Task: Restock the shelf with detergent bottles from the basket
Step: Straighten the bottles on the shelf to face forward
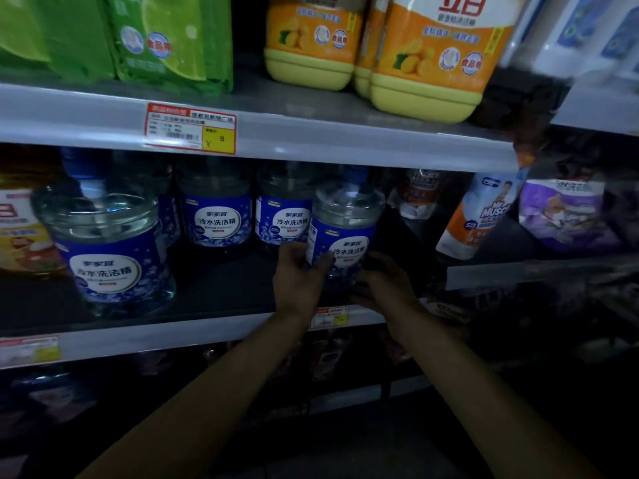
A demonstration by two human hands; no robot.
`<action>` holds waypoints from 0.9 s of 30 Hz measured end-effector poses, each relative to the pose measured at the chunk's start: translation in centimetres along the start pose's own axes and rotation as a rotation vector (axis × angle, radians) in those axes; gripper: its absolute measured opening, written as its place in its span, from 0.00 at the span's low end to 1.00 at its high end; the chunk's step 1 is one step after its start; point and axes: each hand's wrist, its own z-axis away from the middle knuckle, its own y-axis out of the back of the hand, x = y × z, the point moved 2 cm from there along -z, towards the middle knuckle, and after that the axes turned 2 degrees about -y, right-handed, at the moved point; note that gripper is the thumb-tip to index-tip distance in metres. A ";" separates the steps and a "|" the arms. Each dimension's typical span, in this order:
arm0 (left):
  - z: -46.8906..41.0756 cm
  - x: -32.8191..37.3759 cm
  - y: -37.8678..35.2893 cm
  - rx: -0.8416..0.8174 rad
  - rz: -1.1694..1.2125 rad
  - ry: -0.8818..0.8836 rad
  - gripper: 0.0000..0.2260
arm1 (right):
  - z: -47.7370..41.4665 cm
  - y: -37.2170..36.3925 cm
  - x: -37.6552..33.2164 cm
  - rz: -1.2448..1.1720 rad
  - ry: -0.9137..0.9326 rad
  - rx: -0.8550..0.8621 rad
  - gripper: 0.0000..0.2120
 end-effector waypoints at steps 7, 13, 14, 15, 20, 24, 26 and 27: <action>0.0 0.0 -0.2 -0.009 0.029 0.157 0.10 | 0.0 -0.2 1.0 -0.014 0.006 -0.051 0.22; 0.1 1.1 -0.9 -0.083 0.112 0.217 0.12 | -1.1 0.3 0.8 -0.083 -0.024 -0.074 0.22; 0.0 1.2 -1.1 -0.100 0.109 0.209 0.13 | -1.3 0.4 0.7 -0.091 -0.027 -0.072 0.23; 0.0 1.2 -1.3 -0.110 0.107 0.202 0.15 | -1.5 0.6 0.6 -0.103 -0.030 -0.066 0.24; -0.2 1.2 -2.6 -0.130 0.104 0.198 0.18 | -2.4 0.7 0.3 -0.111 0.012 -0.009 0.26; -0.7 1.3 -3.5 -0.126 0.096 0.217 0.19 | -3.0 0.7 0.4 -0.096 0.024 0.017 0.30; -1.0 1.3 -3.7 -0.129 0.114 0.226 0.18 | -3.4 0.8 0.4 -0.088 0.030 0.027 0.31; -1.2 1.3 -3.8 -0.132 0.125 0.229 0.16 | -3.5 0.9 0.4 -0.081 0.034 0.028 0.32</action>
